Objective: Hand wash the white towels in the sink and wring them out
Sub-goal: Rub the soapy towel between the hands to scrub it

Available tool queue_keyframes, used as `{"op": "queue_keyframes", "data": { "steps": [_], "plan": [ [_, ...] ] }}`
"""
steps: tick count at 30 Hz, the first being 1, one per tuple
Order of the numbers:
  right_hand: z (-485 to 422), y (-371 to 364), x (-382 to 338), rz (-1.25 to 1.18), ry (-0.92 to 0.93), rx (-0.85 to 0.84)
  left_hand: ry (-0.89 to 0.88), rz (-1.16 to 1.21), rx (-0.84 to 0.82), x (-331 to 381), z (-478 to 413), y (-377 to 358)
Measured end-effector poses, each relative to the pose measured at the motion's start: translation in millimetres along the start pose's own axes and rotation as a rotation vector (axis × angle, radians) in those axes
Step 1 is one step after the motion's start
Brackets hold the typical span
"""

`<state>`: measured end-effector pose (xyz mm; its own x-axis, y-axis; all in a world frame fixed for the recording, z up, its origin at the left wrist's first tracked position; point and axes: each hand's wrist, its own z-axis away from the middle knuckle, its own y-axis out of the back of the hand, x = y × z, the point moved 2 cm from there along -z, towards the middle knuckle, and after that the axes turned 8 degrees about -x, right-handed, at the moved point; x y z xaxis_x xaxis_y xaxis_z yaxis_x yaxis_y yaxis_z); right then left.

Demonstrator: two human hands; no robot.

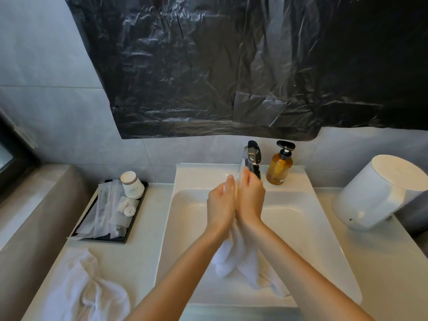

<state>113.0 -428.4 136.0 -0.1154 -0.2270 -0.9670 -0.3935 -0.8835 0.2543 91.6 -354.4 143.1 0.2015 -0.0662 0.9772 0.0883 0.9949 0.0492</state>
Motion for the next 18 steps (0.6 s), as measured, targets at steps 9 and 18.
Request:
{"op": "queue_keyframes", "data": {
  "steps": [9,18],
  "plan": [
    [-1,5,-10,-0.043,0.008,0.002,-0.074,0.071,-0.031,5,7,-3],
    [1,4,-19,-0.084,0.042,0.015,-0.096,0.047,0.039,7,10,-3]
  ]
}}
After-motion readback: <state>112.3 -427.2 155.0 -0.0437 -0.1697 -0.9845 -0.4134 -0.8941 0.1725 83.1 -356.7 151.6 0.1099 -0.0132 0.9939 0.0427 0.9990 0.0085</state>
